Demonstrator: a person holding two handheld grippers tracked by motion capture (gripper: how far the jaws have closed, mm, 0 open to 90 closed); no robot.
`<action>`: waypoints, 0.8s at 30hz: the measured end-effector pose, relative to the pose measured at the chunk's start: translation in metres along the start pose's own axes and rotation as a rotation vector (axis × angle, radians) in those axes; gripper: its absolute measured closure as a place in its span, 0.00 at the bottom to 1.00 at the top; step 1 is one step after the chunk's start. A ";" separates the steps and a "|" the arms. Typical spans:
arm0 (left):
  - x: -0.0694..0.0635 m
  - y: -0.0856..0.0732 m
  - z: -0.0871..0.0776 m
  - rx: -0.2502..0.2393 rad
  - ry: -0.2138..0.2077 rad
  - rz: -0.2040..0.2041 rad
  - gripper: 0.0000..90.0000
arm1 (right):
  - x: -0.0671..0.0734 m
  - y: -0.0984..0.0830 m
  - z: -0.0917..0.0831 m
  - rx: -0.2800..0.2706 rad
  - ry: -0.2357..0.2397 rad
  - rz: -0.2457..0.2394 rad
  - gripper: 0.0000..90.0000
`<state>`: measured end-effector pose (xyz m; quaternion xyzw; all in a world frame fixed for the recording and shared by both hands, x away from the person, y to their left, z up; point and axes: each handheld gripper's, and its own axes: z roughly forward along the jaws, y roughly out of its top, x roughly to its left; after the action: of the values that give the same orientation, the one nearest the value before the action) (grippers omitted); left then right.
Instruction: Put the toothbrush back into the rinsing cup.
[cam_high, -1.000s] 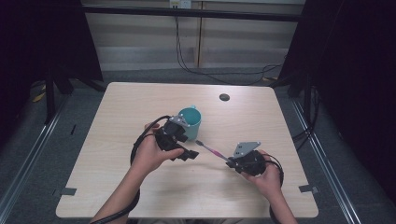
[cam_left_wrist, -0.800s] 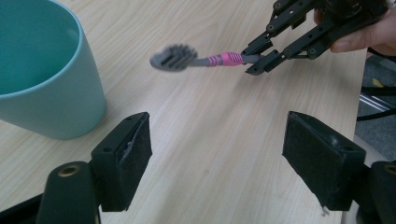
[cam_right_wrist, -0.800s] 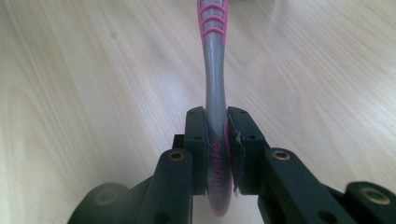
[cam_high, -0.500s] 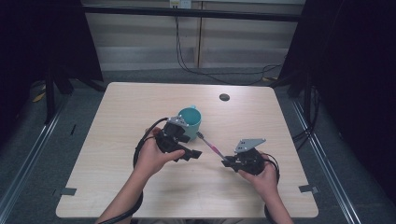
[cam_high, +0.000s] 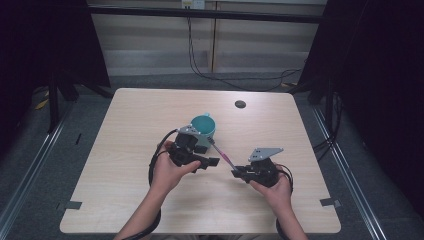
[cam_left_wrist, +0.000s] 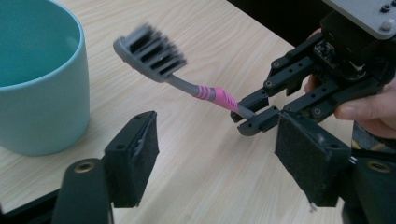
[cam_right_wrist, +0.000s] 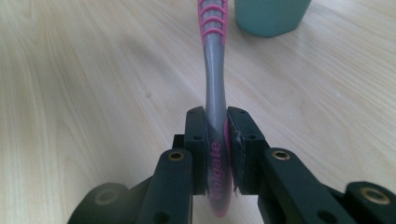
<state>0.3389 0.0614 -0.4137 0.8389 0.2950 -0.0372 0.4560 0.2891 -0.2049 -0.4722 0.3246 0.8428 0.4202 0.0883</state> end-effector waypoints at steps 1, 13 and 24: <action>0.000 0.000 0.001 -0.009 -0.007 -0.007 0.36 | 0.001 0.000 0.000 -0.006 0.002 0.008 0.88; 0.001 0.000 0.012 -0.080 -0.039 -0.088 0.62 | 0.006 0.005 0.004 -0.050 0.023 0.023 0.88; 0.000 0.000 0.009 -0.154 -0.085 -0.135 0.84 | 0.011 0.006 0.009 -0.097 0.043 0.038 0.87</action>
<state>0.3412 0.0542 -0.4192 0.7773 0.3334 -0.0806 0.5274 0.2869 -0.1899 -0.4721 0.3270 0.8168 0.4689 0.0775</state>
